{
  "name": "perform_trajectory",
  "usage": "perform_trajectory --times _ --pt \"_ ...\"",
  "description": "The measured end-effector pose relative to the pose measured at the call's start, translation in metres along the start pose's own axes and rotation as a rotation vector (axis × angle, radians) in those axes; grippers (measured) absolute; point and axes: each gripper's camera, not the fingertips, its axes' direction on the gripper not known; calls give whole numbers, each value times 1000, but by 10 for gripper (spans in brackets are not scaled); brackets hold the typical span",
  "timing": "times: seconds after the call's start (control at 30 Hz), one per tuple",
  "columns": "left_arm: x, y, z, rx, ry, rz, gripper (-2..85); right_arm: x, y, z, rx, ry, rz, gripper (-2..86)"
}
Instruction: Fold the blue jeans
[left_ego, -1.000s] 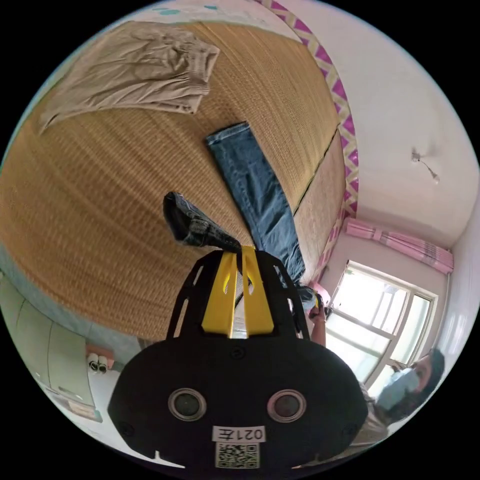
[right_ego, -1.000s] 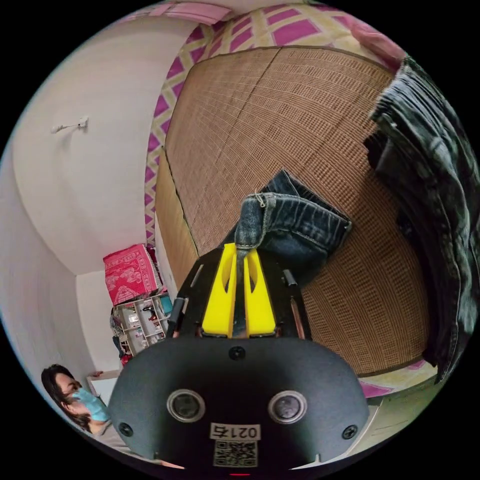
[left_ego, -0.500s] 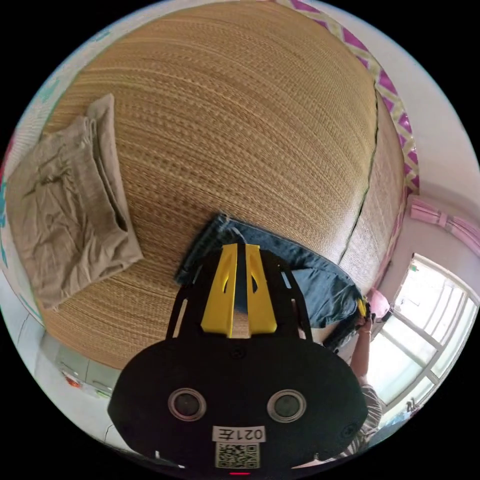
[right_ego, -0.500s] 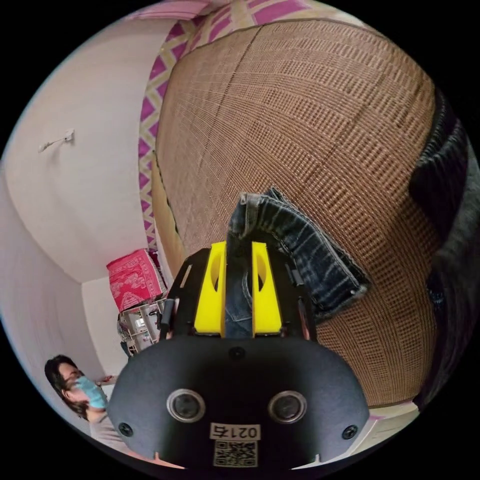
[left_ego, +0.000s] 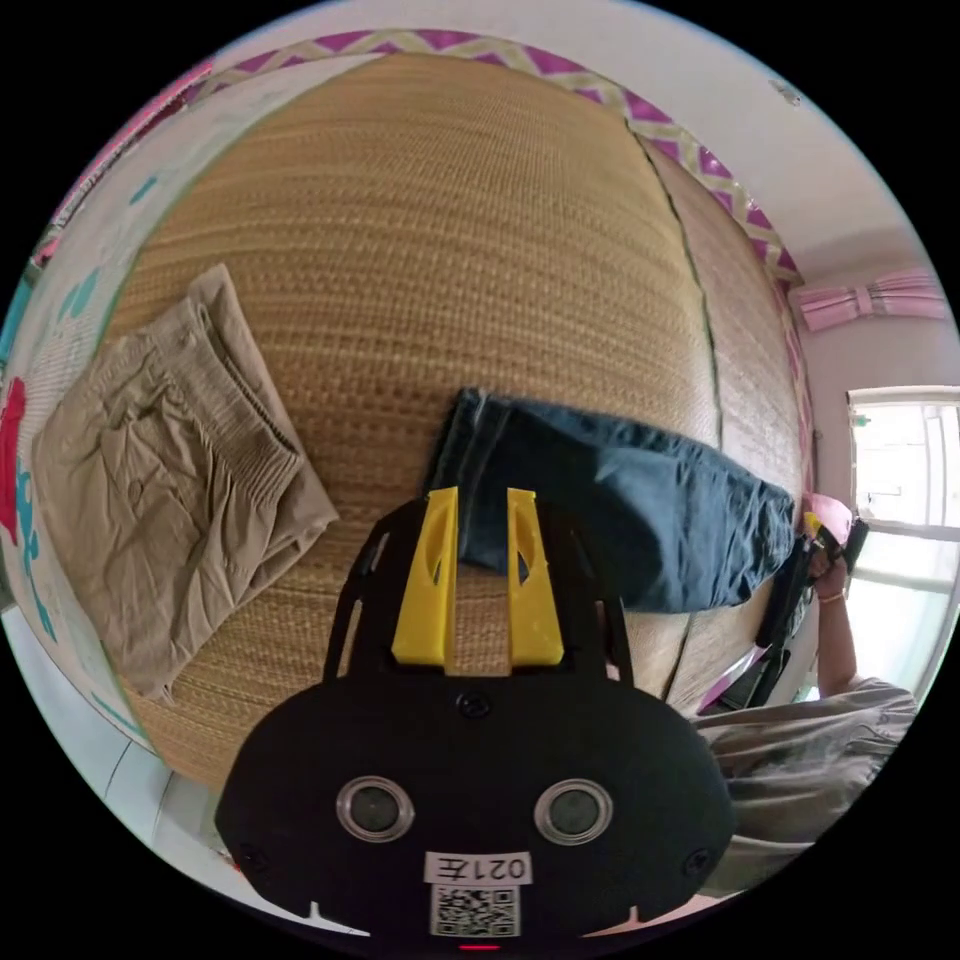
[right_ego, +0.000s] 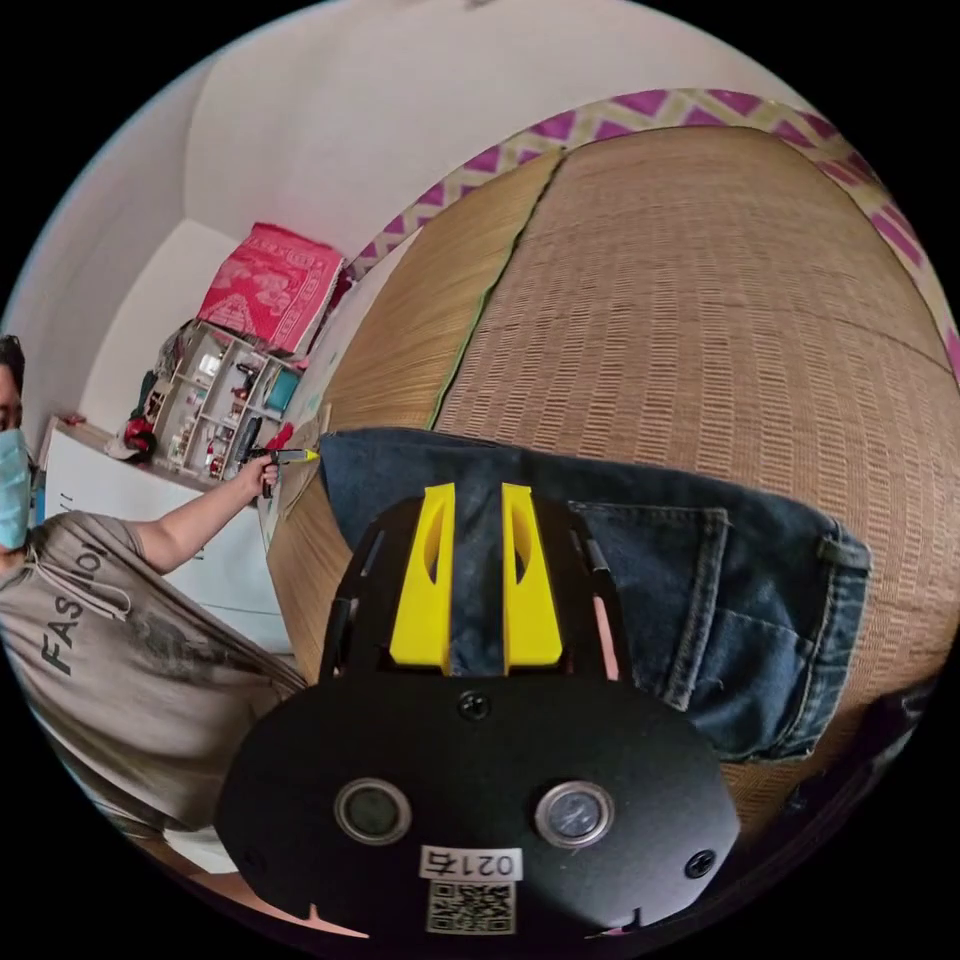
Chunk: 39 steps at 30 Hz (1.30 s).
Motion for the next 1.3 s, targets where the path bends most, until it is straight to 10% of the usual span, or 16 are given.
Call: perform_trajectory --times 0.6,0.93,1.3 --pt "23 2 -28 125 1 -106 -6 -89 -129 -115 -104 -23 -5 69" --pt "58 1 -69 309 67 -110 -8 -207 -278 -93 -414 436 -656 107" --pt "322 -84 -66 180 -161 772 -6 -284 -348 -167 -485 426 -803 -7"
